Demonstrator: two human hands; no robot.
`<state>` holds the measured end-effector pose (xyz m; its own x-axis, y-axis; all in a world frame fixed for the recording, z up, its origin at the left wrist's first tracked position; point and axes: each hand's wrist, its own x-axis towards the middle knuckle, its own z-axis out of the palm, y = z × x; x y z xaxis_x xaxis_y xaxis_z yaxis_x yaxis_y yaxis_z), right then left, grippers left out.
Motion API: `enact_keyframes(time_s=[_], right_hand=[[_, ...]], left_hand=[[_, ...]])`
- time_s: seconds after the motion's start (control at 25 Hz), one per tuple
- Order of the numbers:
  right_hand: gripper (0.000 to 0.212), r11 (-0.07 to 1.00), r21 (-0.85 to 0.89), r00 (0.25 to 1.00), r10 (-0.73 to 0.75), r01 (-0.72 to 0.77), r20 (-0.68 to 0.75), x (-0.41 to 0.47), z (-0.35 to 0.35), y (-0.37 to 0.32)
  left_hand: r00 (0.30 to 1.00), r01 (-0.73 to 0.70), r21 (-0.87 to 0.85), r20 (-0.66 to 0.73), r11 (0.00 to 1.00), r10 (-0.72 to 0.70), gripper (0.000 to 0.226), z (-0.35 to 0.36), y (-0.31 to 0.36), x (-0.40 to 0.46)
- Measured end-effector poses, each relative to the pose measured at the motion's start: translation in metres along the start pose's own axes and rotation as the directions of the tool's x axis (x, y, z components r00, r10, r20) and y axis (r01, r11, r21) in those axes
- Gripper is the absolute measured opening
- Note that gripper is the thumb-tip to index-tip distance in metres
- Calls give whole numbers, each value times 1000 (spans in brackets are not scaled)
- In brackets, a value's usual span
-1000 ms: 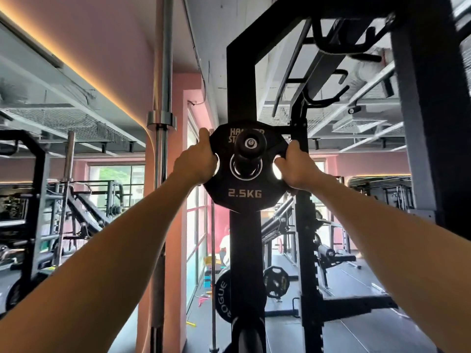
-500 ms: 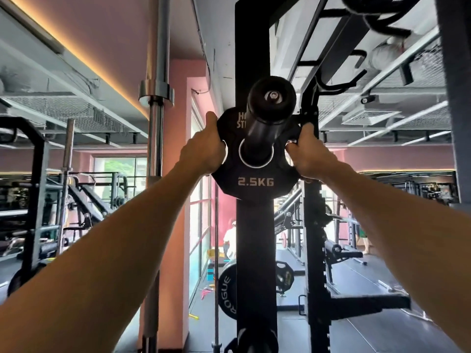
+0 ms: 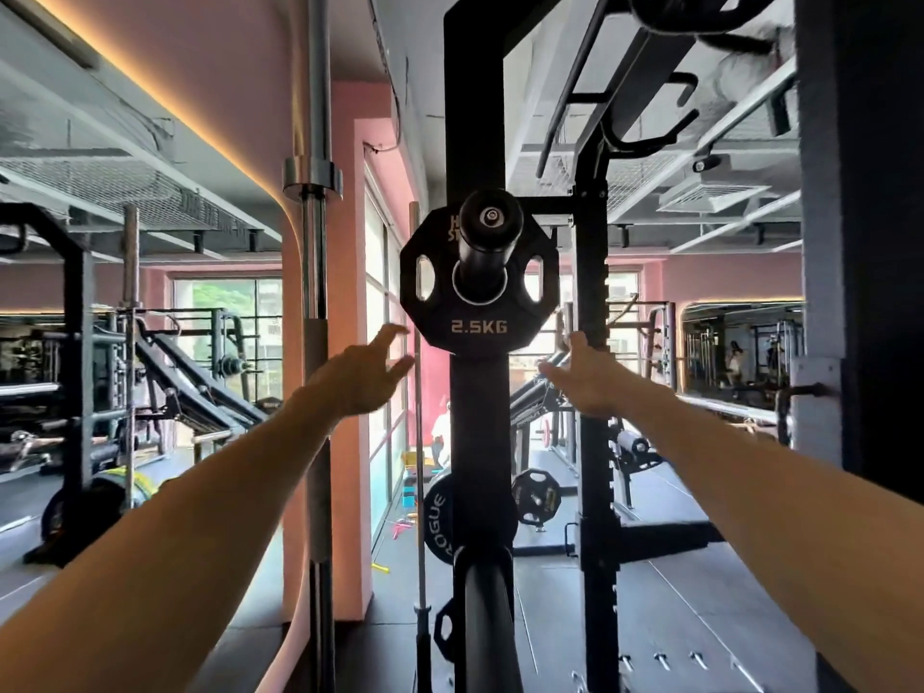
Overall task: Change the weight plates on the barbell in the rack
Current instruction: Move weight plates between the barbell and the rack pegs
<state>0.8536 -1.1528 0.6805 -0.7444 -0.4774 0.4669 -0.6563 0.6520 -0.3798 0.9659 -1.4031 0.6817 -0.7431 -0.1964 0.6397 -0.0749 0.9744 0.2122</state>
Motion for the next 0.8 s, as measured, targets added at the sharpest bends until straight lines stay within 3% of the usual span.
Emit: enact_keyframes(time_s=[0.16,0.48,0.8], right_hand=[[69,999,33,999,-9,8,50,-43,5,25],[99,988,6,987,-156,156,39,-104,-30,39],[98,968,28,968,-249,249,0,-172,-79,52]], left_hand=[[994,82,-1,78,997,-81,65,1,14,-60],[992,130,1,1,992,-130,79,-42,91,-132],[982,188,12,23,982,-188,88,-70,169,-199]])
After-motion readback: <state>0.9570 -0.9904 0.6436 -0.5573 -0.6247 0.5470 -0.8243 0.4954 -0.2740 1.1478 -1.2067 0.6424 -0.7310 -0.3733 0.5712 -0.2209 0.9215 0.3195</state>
